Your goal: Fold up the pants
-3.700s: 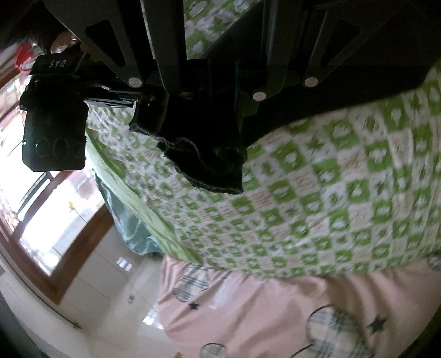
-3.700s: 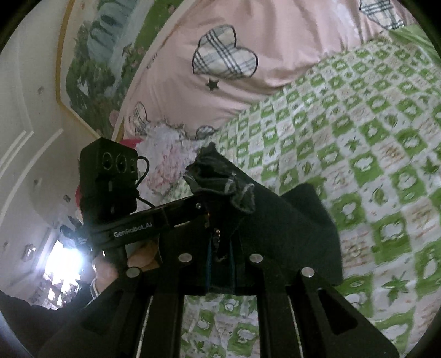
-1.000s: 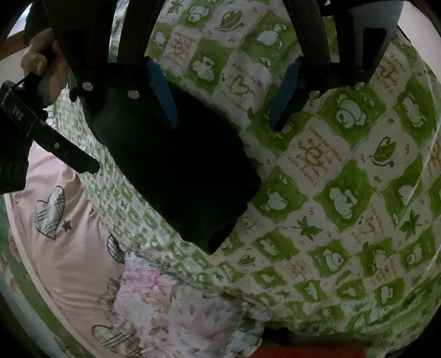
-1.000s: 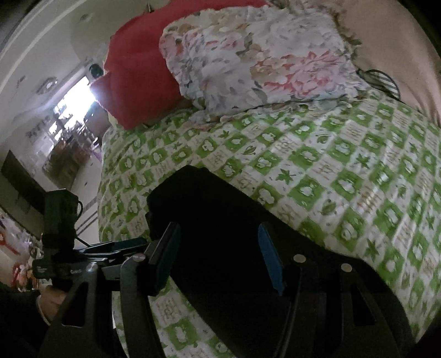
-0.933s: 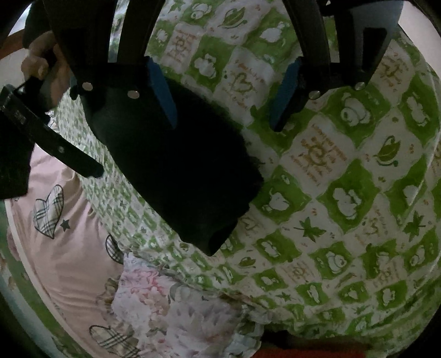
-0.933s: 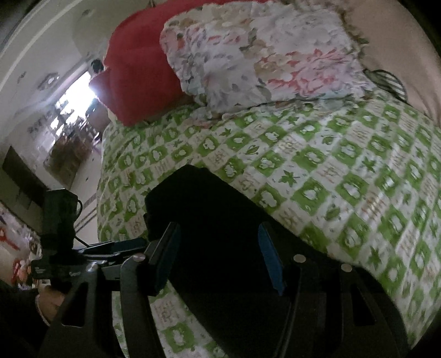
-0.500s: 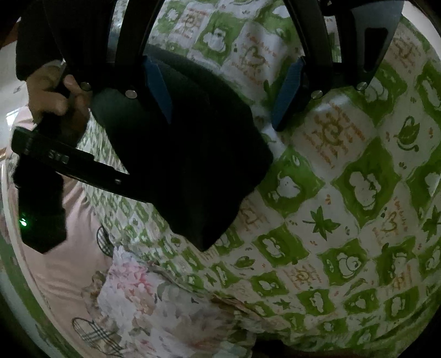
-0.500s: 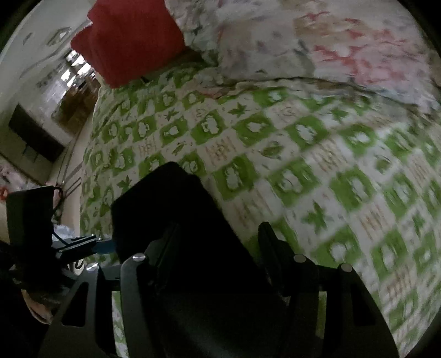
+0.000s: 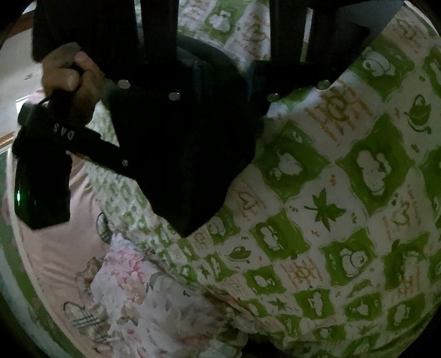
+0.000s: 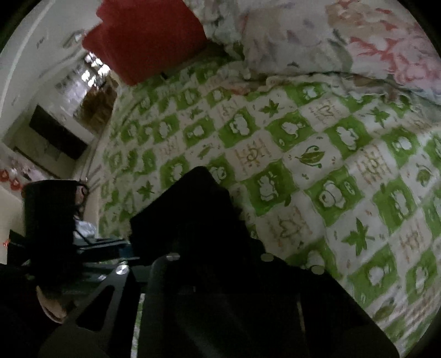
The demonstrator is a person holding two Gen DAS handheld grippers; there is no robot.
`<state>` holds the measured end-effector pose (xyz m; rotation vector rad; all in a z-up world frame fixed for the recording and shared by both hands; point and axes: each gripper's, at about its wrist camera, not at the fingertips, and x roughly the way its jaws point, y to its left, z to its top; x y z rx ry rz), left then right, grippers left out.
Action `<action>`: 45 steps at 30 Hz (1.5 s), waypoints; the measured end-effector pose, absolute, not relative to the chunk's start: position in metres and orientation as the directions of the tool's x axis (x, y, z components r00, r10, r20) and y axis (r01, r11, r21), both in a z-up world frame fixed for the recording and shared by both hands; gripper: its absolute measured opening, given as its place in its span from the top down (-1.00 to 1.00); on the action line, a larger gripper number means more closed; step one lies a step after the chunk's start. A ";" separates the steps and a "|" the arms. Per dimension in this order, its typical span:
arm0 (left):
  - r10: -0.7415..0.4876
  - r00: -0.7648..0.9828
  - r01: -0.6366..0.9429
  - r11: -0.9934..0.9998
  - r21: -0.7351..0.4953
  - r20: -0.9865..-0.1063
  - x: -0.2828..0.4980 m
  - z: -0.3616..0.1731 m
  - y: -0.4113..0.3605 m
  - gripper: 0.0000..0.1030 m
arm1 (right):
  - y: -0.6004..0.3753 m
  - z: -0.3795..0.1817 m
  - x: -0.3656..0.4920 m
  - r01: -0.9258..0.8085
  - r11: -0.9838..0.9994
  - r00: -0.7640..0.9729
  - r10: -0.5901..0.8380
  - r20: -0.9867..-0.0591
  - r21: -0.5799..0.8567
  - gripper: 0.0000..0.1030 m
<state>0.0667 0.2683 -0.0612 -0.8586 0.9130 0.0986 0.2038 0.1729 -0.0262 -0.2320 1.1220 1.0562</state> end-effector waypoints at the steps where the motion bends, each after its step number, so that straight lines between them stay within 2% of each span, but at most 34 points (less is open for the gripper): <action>1: -0.267 0.637 -0.409 0.679 -0.610 -0.723 0.065 -0.058 0.267 0.60 | 0.170 -0.023 0.201 -0.782 0.525 0.043 0.585 -0.810 0.337 0.56; 12: -0.266 0.722 -0.217 0.789 -0.575 -0.638 0.058 0.022 0.218 0.64 | 0.099 0.042 0.163 -0.756 0.531 0.175 0.726 -0.665 0.382 0.57; 21: -0.379 0.735 0.030 0.847 -0.531 -0.562 0.060 0.075 0.125 0.64 | -0.004 0.076 0.121 -0.701 0.589 0.332 0.769 -0.547 0.402 0.58; 32: -0.493 0.651 0.232 0.853 -0.467 -0.577 0.070 0.079 -0.001 0.64 | -0.123 0.070 0.084 -0.571 0.695 0.495 0.716 -0.492 0.437 0.57; 45: -0.514 0.551 0.337 0.858 -0.388 -0.657 0.074 0.042 -0.096 0.64 | -0.212 0.026 0.057 -0.433 0.736 0.574 0.670 -0.471 0.520 0.57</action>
